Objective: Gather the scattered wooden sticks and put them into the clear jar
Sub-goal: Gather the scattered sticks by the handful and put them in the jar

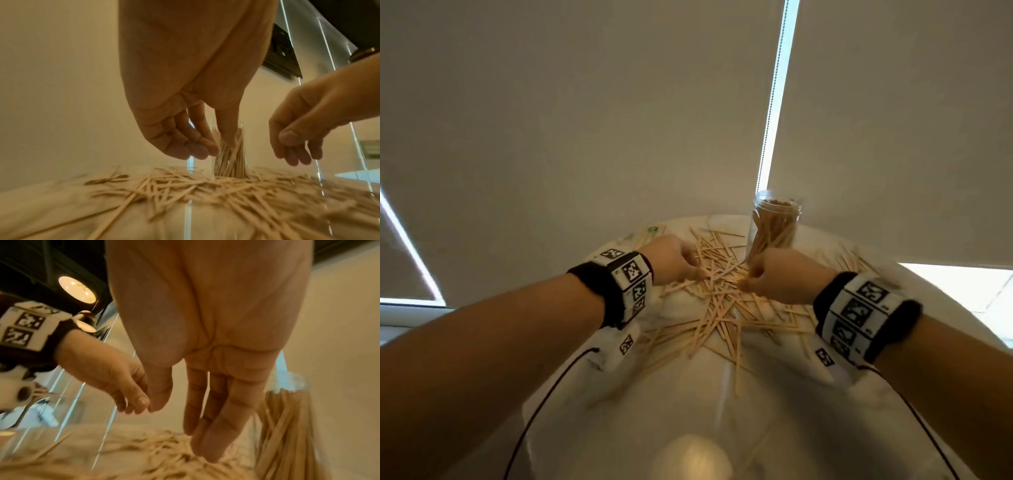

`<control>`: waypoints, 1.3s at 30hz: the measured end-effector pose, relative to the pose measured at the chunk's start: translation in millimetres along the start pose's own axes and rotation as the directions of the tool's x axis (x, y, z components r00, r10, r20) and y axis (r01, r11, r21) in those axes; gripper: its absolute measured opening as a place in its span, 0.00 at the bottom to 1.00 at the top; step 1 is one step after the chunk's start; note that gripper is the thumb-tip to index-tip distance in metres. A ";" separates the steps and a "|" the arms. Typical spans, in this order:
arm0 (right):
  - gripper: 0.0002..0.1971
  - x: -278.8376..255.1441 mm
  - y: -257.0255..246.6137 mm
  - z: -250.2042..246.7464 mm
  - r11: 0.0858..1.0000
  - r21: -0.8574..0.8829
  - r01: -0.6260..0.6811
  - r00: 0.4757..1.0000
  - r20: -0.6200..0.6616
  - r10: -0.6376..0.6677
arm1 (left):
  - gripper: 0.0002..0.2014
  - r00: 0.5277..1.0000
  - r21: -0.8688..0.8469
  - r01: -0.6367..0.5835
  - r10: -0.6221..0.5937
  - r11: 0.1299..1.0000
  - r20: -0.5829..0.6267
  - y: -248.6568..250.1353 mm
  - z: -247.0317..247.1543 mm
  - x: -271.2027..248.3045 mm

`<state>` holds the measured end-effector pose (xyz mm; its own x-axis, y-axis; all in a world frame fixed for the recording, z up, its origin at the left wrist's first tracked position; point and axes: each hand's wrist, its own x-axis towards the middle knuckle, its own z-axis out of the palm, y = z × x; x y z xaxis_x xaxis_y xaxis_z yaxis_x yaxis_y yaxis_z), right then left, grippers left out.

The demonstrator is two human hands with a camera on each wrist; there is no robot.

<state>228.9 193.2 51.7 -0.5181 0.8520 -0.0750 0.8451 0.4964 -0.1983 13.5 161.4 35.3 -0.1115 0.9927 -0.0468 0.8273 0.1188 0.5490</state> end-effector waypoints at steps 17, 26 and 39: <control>0.23 -23.7 -14.9 50.2 0.978 -0.172 -0.121 0.979 0.139 0.146 | 0.34 0.977 0.464 0.167 -0.209 0.870 0.040 -45.1 28.2 -89.1; 0.15 -21.9 -17.6 48.6 0.960 -0.194 -0.202 0.962 0.143 0.231 | 0.29 0.987 0.396 0.090 -0.134 0.914 0.086 -31.8 35.4 -72.2; 0.10 -25.6 -17.8 52.5 0.955 -0.232 -0.185 0.969 0.119 0.216 | 0.16 0.992 0.661 0.016 -0.097 0.750 0.086 -4.9 60.8 -73.8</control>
<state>220.1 153.8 5.9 -0.3348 0.9132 -0.2323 0.9334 0.3551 0.0507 51.2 88.9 -14.7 -0.1431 0.9747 -0.1717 0.9829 0.1195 -0.1403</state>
